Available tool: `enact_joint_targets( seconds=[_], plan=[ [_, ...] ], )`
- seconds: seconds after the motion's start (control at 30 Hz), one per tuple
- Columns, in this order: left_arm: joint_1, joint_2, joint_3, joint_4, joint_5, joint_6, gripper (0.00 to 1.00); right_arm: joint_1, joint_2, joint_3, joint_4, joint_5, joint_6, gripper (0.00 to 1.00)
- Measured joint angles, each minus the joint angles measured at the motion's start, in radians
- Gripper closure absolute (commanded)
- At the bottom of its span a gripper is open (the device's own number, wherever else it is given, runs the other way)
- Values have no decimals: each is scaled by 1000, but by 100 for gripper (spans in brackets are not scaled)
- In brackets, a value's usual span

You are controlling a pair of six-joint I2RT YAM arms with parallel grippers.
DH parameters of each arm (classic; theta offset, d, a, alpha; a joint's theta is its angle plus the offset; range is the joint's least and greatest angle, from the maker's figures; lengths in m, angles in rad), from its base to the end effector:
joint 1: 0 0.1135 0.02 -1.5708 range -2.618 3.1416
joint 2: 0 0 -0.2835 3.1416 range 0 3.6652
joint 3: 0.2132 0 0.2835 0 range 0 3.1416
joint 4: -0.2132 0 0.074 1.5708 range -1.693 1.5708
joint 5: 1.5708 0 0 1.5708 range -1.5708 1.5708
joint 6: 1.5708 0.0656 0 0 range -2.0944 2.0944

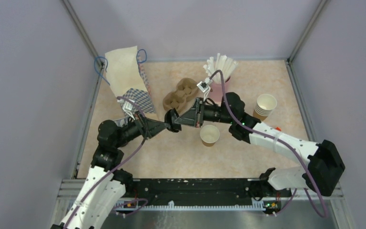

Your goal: Pack the takeout coffee

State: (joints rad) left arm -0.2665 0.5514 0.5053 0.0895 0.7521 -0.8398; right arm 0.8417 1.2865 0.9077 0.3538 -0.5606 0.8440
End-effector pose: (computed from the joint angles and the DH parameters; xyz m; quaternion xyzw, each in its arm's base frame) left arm 0.1617 -0.0906 0.3145 0.0726 0.6920 -0.5691 0.4382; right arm 0.2069 0.2840 0.3356 -0.1924 0.6882 0.6327 0.2986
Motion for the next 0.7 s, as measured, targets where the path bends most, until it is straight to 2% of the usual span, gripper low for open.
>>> enact_joint_targets(
  seconds=[0.23,0.43,0.53,0.7],
  plan=[
    [3,-15,1,-22,-29,5,82,-20,-58,0,14,-2,6,100],
    [3,-55,35,-119,-98,12,82,-22,-92,-6,-15,18,-2,100],
    [3,-95,81,-234,-195,3,82,-24,-134,-7,-60,61,-23,100],
    [3,-171,230,-540,-492,-68,84,-27,-217,-7,-126,141,-61,100]
  ],
)
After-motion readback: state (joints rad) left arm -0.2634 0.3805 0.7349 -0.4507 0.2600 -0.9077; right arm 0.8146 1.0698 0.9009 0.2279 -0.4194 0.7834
